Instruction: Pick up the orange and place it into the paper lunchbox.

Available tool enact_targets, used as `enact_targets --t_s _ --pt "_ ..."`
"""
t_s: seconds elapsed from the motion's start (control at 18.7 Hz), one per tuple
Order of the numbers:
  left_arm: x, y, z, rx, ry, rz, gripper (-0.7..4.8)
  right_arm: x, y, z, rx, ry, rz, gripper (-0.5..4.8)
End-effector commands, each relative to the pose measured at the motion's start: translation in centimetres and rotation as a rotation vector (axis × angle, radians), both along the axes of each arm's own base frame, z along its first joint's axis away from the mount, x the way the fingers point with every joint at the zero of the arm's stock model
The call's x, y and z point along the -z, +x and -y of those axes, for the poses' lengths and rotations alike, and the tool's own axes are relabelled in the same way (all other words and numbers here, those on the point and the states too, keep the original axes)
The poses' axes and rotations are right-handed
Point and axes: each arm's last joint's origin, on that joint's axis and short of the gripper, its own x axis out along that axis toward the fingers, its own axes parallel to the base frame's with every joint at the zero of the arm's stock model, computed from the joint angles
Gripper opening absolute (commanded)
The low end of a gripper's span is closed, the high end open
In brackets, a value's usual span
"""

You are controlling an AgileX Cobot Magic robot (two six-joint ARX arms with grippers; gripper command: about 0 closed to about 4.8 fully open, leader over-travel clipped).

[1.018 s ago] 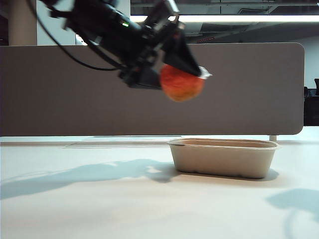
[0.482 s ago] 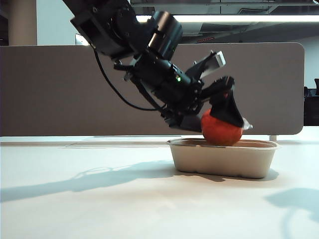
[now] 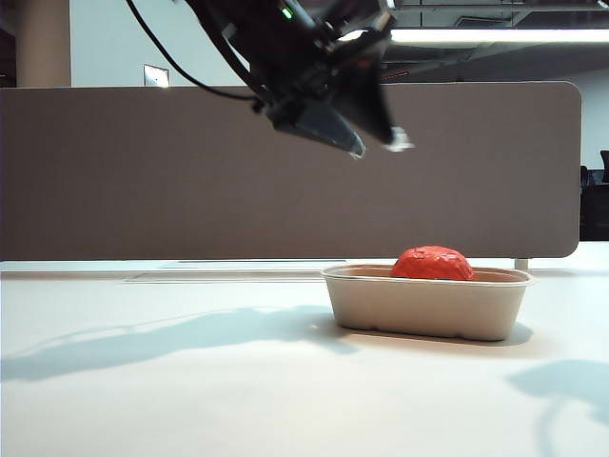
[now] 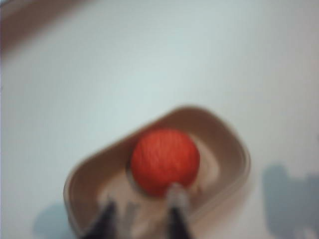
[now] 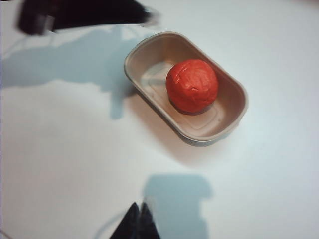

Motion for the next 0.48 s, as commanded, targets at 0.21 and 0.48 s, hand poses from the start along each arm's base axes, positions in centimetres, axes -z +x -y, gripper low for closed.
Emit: enact_targets --t_s 0.21,0.48 --pt "-0.4 -2.4 -2.2 0.061 0.174 -0.120 -0.08 -0.2 0.0 0.0 0.012 0.006 0.016 -0.06" --pt "-1.2 -3.8 -3.2 0.112 0.186 -0.173 -0.08 -0.3 0.1 0.0 0.008 0.017 0.025 -0.06"
